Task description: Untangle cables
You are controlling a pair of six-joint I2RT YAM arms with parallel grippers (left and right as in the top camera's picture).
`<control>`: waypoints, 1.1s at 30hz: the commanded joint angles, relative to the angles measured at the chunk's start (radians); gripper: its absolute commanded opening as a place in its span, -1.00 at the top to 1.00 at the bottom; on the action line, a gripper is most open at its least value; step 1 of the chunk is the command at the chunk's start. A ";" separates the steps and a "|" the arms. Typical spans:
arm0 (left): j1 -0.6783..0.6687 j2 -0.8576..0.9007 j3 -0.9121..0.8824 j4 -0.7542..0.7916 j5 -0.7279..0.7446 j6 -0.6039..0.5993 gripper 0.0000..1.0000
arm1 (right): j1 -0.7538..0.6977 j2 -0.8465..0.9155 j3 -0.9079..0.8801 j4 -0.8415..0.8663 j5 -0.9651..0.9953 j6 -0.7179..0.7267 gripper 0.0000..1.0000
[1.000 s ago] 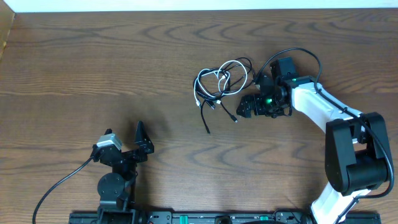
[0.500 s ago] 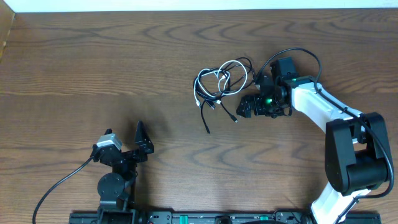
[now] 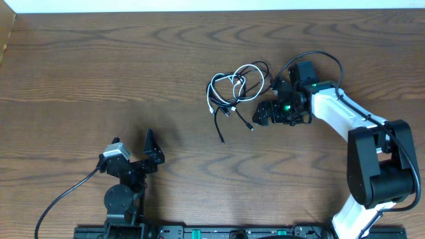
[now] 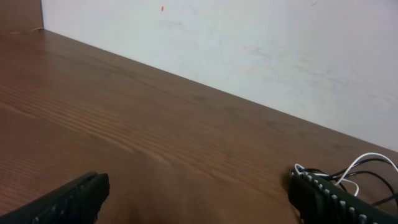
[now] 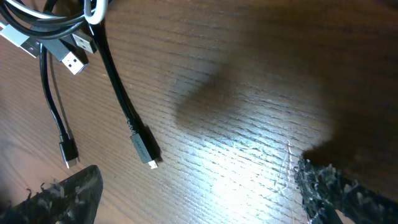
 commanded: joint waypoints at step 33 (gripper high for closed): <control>0.005 0.083 0.550 -0.080 0.108 0.071 -0.96 | 0.001 0.043 -0.030 0.048 0.108 -0.003 -0.99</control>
